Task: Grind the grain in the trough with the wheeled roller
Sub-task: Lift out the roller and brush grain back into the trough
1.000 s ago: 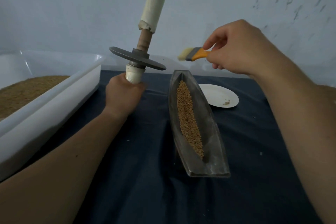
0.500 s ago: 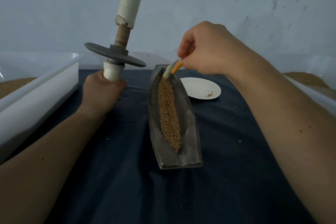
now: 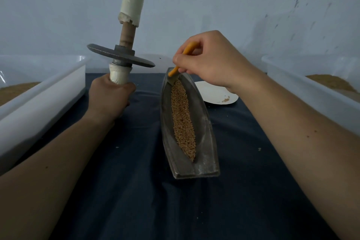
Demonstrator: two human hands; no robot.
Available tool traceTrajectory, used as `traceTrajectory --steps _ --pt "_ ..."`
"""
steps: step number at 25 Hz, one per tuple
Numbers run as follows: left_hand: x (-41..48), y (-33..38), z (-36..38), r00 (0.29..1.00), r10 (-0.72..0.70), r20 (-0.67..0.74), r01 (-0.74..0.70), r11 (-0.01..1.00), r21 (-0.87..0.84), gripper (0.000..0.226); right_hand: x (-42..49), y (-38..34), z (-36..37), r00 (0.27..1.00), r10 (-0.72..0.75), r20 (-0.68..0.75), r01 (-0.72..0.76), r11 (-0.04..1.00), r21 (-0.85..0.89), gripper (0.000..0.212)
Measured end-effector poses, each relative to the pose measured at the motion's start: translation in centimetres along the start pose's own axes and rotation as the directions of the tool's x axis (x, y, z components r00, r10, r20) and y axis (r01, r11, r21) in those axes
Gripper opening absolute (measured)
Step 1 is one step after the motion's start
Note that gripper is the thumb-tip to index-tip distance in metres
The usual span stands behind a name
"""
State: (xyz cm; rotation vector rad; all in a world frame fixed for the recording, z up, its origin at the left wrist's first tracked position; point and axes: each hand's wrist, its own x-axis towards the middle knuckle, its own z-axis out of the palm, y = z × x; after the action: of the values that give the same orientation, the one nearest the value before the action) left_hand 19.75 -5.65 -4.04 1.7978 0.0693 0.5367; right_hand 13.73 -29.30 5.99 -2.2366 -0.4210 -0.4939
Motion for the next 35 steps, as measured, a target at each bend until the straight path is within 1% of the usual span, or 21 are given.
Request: traceTrajectory --steps 1,4,6,8,10,12,14,17,19,21,23,24,26,28,30,32,35 --pt "0.0 0.0 0.0 1.000 0.004 0.003 -0.004 1.000 0.001 0.025 0.0 0.1 0.1 0.999 -0.028 -0.023 0.027 0.999 -0.023 0.010" --pt "-0.2 0.1 0.0 1.000 0.010 0.014 -0.010 1.000 0.013 0.023 0.1 0.4 0.0 0.991 -0.100 -0.090 0.085 0.983 -0.162 0.008" --pt "-0.3 0.2 0.0 1.000 0.011 0.017 -0.012 1.000 0.010 0.024 0.1 0.5 -0.3 0.991 -0.107 -0.082 0.085 0.967 -0.240 0.007" --pt "-0.3 0.3 -0.1 1.000 0.003 0.018 -0.003 1.000 0.003 0.024 0.0 0.6 -0.6 0.995 -0.076 -0.056 0.058 0.959 -0.276 0.009" --pt "-0.3 0.3 -0.1 1.000 -0.001 0.014 0.002 1.000 -0.005 0.023 0.0 0.6 -1.0 0.998 -0.053 -0.044 0.038 0.959 -0.282 0.011" --pt "-0.2 0.2 -0.1 1.000 -0.004 0.006 0.005 1.000 -0.020 0.023 -0.1 0.5 -1.4 0.998 -0.053 -0.046 0.040 0.967 -0.250 0.011" --pt "-0.1 0.1 -0.1 1.000 -0.005 0.010 0.006 1.000 -0.026 0.023 -0.1 0.4 -1.5 0.994 -0.091 -0.065 0.074 0.970 -0.230 0.011" --pt "0.0 0.1 -0.1 1.000 -0.005 0.009 0.005 1.000 -0.014 0.024 -0.2 0.5 -0.9 0.988 -0.139 -0.071 0.116 0.958 -0.261 0.008" --pt "-0.1 0.1 -0.1 1.000 -0.003 0.007 0.003 1.000 -0.012 0.023 -0.3 0.6 -0.5 0.992 -0.124 -0.018 0.112 0.941 -0.318 0.007" --pt "-0.1 0.2 -0.1 1.000 -0.004 0.017 0.004 1.000 -0.007 0.023 -0.5 0.4 -0.5 0.993 -0.094 0.066 0.111 0.926 -0.360 0.007" --pt "-0.2 0.2 -0.1 1.000 -0.004 0.023 0.005 1.000 -0.009 0.021 -0.5 0.0 -0.8 0.992 -0.078 0.103 0.108 0.937 -0.333 0.010" --pt "-0.2 0.2 -0.1 1.000 -0.005 0.022 0.005 1.000 -0.011 0.021 -0.5 -0.1 -0.9 0.994 -0.074 0.083 0.095 0.953 -0.288 0.013" --pt "-0.3 0.3 -0.1 1.000 -0.004 0.021 0.004 1.000 -0.010 0.020 -0.4 -0.1 -0.9 0.996 -0.085 -0.012 0.080 0.969 -0.235 0.017" --pt "-0.3 0.3 -0.1 1.000 0.002 0.020 -0.002 1.000 -0.009 0.020 -0.2 0.2 -0.6 0.990 -0.118 -0.080 0.093 0.961 -0.260 0.015" --pt "-0.2 0.3 -0.1 1.000 0.004 0.015 -0.004 1.000 -0.005 0.020 -0.3 0.6 -0.1 0.986 -0.131 -0.100 0.098 0.954 -0.283 0.013" --pt "-0.1 0.2 -0.1 1.000 -0.001 0.013 0.001 1.000 -0.003 0.021 -0.3 0.9 0.2 0.991 -0.114 -0.065 0.087 0.942 -0.324 0.012" --pt "0.0 0.0 -0.1 1.000 -0.012 0.011 0.012 1.000 0.003 0.024 -0.4 0.6 0.0 0.997 -0.054 0.052 0.069 0.931 -0.359 0.019"
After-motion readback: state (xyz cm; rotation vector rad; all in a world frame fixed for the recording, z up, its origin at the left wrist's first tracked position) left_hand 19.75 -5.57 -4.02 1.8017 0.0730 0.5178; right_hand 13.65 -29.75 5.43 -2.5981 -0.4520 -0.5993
